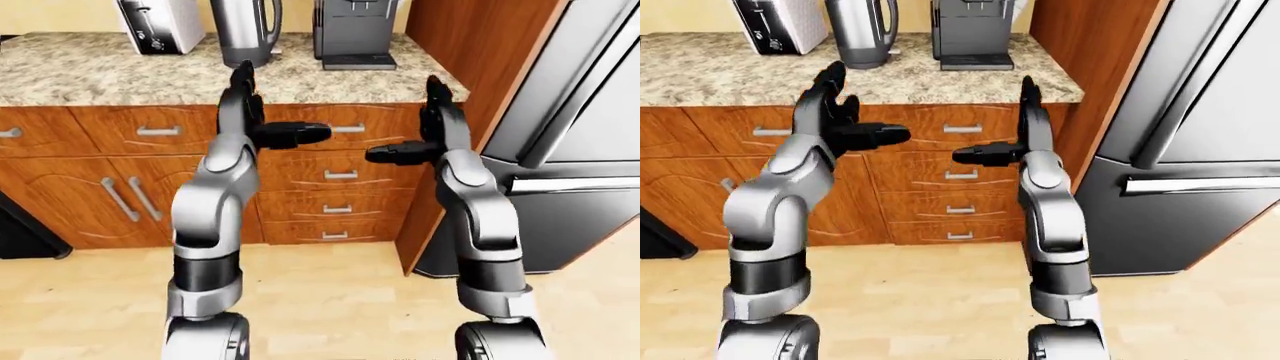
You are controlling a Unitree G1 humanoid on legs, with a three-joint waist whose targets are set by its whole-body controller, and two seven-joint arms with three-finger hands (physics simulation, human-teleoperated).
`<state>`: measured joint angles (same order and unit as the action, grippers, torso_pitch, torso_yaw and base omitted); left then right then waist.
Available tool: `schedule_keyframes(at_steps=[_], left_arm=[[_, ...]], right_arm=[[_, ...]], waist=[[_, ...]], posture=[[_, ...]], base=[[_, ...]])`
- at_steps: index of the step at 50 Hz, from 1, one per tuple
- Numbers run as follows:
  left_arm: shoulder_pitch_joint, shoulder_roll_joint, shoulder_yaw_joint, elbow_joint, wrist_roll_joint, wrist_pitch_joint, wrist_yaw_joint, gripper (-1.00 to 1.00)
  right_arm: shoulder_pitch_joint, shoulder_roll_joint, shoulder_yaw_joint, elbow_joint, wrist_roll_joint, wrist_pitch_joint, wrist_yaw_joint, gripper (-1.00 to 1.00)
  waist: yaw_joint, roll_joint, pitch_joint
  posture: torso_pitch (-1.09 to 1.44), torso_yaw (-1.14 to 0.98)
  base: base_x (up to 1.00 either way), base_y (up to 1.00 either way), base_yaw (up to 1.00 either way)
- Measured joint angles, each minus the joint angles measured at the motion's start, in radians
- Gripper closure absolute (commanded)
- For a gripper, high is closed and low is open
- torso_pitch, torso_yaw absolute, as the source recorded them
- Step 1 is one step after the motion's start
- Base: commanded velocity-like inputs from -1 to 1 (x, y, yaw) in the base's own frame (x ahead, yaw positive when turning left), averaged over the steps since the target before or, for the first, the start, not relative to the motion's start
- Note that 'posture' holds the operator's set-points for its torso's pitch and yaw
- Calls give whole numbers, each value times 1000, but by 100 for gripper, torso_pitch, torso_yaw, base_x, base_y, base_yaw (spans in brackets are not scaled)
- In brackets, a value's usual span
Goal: Close the lid of the electric kettle.
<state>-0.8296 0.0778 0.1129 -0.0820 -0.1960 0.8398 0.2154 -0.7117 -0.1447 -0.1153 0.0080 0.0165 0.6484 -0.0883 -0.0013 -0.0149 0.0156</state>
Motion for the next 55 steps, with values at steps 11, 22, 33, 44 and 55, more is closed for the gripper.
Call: schedule_keyframes(at_steps=[11, 22, 33, 44, 55], left_arm=[[-415, 226, 282, -443, -309, 590, 208, -100], [-523, 348, 385, -436, -889, 775, 637, -100], [-434, 697, 157, -369, -1420, 421, 991, -100], [-427, 797, 101, -397, -1489, 247, 993, -100], [-434, 815, 103, -341, -1524, 197, 1016, -100]], right_arm=[[-384, -244, -113, -99, 189, 364, -72, -100], [-549, -444, -94, -516, 228, 657, -63, -100], [-598, -434, -71, -561, 183, 731, -3, -100], [-594, -414, -76, -578, 114, 716, 39, -100], [-590, -387, -61, -577, 67, 721, 72, -100]], waist=[[3, 15, 41], [-1, 8, 71], [-2, 24, 82], [14, -23, 65], [-6, 79, 84]], posture=[[0, 0], [0, 0], [0, 0], [0, 0], [0, 0]], base=[[0, 0, 0], [0, 0, 0], [7, 0, 0], [56, 0, 0], [51, 0, 0]])
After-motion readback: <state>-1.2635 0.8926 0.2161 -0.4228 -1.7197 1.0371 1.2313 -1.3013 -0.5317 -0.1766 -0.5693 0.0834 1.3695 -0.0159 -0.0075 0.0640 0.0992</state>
